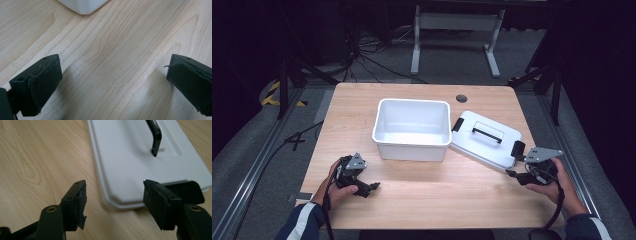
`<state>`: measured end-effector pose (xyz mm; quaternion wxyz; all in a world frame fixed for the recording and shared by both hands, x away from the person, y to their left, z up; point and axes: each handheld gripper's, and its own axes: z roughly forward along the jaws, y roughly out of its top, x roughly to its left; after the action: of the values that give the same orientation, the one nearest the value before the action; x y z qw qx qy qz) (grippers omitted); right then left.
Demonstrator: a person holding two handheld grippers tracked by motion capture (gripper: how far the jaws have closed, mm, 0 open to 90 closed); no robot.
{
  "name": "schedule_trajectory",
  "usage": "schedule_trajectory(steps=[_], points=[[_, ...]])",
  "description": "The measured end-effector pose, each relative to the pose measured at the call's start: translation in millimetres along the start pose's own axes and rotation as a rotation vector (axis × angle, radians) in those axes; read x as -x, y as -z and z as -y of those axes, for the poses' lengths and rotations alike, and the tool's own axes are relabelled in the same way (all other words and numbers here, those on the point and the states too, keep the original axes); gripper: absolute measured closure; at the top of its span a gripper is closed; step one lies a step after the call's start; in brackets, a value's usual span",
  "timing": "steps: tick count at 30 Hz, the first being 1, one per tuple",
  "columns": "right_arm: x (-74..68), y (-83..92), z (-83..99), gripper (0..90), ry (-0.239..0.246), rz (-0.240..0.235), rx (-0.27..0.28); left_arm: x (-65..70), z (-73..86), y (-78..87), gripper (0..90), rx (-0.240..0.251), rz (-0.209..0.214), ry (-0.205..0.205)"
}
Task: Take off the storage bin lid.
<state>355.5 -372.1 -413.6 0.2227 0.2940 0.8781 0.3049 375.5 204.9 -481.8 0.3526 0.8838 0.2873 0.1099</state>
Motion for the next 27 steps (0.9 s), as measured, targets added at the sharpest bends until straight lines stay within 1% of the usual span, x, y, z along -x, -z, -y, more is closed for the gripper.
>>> schedule_trajectory(steps=[2,3,5,8,9,10,12,13,15,16,17,18,19,27], points=[[-1.0,-1.3,7.1,35.9,-0.018,-0.015,-0.003,0.0,0.0,0.0,0.5,0.0,0.0,0.0],[-1.5,-2.4,11.1,35.5,-0.018,-0.014,-0.001,0.0,0.0,0.0,0.5,0.0,0.0,0.0],[-2.2,-4.4,18.7,35.4,-0.035,-0.018,-0.005,0.0,0.0,0.0,0.5,0.0,0.0,0.0],[-3.1,-7.9,32.6,34.5,-0.082,-0.041,0.007,-0.4,-0.1,0.0,0.5,0.002,-0.004,-0.005],[-3.5,-9.3,37.2,33.8,-0.099,-0.052,0.005,-0.1,0.0,0.1,0.5,-0.001,-0.001,0.0],[-4.1,-11.5,43.9,33.5,-0.115,-0.052,0.011,-0.1,0.0,0.1,0.5,-0.001,-0.002,0.0],[-5.3,-13.5,51.7,32.6,-0.14,-0.061,0.017,0.1,0.1,0.1,0.5,-0.001,0.0,0.002],[-5.3,-13.5,51.7,32.6,-0.14,-0.061,0.017,0.1,0.1,0.1,0.5,-0.001,0.0,0.002],[-5.1,-13.0,58.6,30.1,-0.189,-0.053,0.049,-0.4,-0.1,-0.1,0.5,0.002,-0.004,-0.005],[-4.7,-13.0,60.7,30.1,-0.204,-0.052,0.059,0.0,0.0,0.0,0.5,0.0,0.0,0.0],[-5.0,-12.4,64.8,30.0,-0.235,-0.038,0.087,0.0,0.0,0.0,0.5,0.0,0.0,0.0],[-5.7,-12.4,64.8,29.8,-0.238,-0.023,0.084,0.2,0.1,0.1,0.5,-0.001,0.0,0.002],[-6.2,-12.5,64.7,29.4,-0.235,-0.019,0.081,0.2,0.1,0.1,0.5,-0.001,0.0,0.002],[-6.8,-12.3,64.6,27.8,-0.239,-0.011,0.076,1.2,0.8,0.6,0.4,0.0,-0.011,0.013]])
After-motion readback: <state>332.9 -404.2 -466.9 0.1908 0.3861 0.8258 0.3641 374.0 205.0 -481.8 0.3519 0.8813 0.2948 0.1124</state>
